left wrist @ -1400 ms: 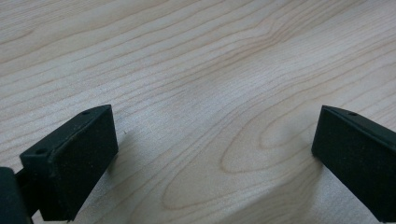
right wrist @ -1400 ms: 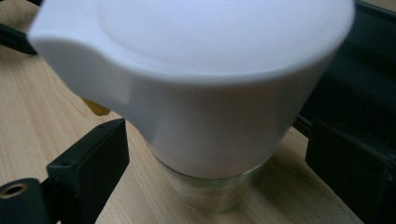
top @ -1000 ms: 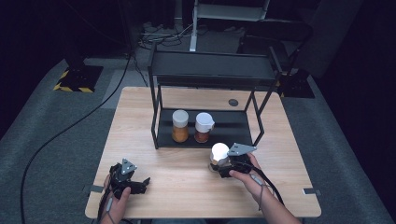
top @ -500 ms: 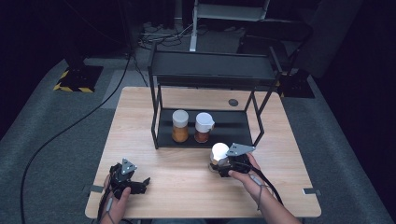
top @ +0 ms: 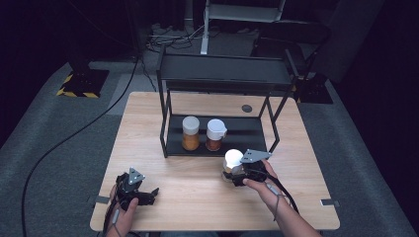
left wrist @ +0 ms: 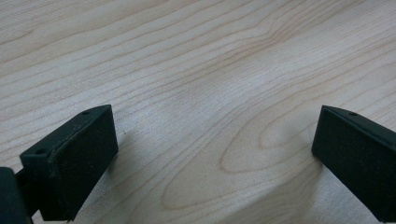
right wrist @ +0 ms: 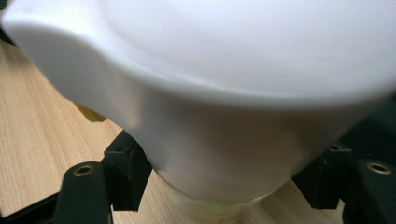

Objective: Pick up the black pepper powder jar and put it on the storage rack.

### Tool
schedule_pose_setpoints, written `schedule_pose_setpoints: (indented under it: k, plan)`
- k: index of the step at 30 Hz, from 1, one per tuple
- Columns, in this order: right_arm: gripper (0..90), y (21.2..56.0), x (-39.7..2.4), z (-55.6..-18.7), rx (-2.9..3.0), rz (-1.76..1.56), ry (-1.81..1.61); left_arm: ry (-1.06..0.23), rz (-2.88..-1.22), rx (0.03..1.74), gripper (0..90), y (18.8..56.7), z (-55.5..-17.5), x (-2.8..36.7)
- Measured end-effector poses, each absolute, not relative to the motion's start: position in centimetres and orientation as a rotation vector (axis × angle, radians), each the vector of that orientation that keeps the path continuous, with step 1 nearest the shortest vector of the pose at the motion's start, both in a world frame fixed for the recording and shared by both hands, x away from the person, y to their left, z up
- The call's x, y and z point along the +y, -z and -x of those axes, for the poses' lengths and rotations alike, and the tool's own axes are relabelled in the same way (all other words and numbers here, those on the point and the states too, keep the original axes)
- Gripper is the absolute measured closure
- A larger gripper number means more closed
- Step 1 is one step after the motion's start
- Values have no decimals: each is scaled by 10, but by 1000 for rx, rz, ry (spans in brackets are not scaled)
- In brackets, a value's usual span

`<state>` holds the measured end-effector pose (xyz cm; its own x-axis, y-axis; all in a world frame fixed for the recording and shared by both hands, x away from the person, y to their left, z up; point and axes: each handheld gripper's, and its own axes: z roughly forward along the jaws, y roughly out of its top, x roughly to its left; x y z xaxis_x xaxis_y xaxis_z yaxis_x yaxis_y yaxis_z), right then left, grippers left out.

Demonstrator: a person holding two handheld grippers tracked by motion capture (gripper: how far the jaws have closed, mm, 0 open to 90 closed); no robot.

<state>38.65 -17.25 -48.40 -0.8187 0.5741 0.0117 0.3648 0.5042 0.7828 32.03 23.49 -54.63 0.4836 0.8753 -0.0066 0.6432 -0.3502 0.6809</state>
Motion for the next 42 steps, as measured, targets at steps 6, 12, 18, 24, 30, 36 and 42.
schedule_pose_setpoints:
  k: [6, 12, 18, 24, 30, 36, 42]
  plan:
    - [311, 470, -176, -388, 2488, -802, -1201, -482, -2109, 1248, 0, 546, -320, 235]
    - [311, 460, -181, -388, 2473, -804, -1201, -482, -2109, 1248, 0, 546, -320, 235]
    - [311, 450, -185, -391, 2458, -811, -1200, -482, -2108, 1248, 0, 546, -320, 235]
    - [311, 438, -188, -394, 2443, -812, -1202, -482, -2108, 1248, 0, 546, -320, 235]
    - [311, 429, -190, -399, 2427, -823, -1201, -483, -2108, 1248, 0, 546, -320, 235]
    - [311, 419, -191, -404, 2416, -818, -1200, -482, -2107, 1249, 0, 546, -320, 235]
    - [311, 412, -194, -411, 2393, -831, -1199, -482, -2107, 1249, 0, 546, -320, 235]
